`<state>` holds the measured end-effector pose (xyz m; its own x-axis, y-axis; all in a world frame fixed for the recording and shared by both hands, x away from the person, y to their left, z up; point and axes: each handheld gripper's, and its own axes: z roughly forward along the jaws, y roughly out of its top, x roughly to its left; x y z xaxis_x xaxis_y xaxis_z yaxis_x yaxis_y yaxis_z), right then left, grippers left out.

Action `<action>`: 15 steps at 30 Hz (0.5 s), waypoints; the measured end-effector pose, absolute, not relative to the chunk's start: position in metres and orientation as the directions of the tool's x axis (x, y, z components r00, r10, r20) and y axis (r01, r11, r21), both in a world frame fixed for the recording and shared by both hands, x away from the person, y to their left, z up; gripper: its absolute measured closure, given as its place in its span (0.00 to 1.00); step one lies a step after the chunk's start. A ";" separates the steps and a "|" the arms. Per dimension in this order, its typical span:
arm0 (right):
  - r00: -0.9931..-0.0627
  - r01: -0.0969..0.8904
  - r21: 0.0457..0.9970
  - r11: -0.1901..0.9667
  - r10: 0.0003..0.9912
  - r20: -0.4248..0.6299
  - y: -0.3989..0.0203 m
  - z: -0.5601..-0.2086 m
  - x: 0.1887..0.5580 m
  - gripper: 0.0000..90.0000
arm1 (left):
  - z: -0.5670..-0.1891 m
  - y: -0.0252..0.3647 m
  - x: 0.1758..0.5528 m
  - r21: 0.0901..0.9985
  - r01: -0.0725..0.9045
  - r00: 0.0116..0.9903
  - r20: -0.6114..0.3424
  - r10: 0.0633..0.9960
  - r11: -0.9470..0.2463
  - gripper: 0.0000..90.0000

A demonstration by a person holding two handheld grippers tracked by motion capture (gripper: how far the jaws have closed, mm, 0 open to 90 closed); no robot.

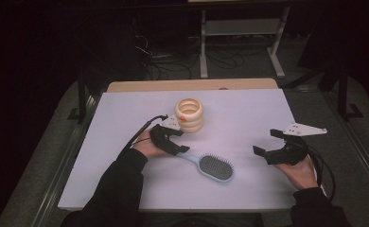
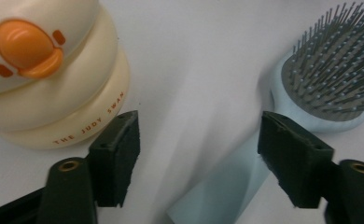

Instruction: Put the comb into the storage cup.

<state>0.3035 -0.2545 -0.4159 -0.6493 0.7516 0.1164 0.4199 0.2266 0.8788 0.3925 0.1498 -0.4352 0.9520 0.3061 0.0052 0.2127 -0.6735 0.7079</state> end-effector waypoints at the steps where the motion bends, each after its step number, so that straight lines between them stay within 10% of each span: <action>1: -0.649 0.420 0.879 0.227 0.752 0.117 -0.254 -0.416 0.303 0.00 | -0.436 0.150 0.394 0.704 0.211 0.952 0.009 0.305 -0.678 0.39; 15: -0.651 0.420 0.878 0.230 0.750 0.116 -0.254 -0.416 0.303 0.00 | -0.442 0.149 0.398 0.673 0.220 0.945 0.031 0.325 -0.706 0.84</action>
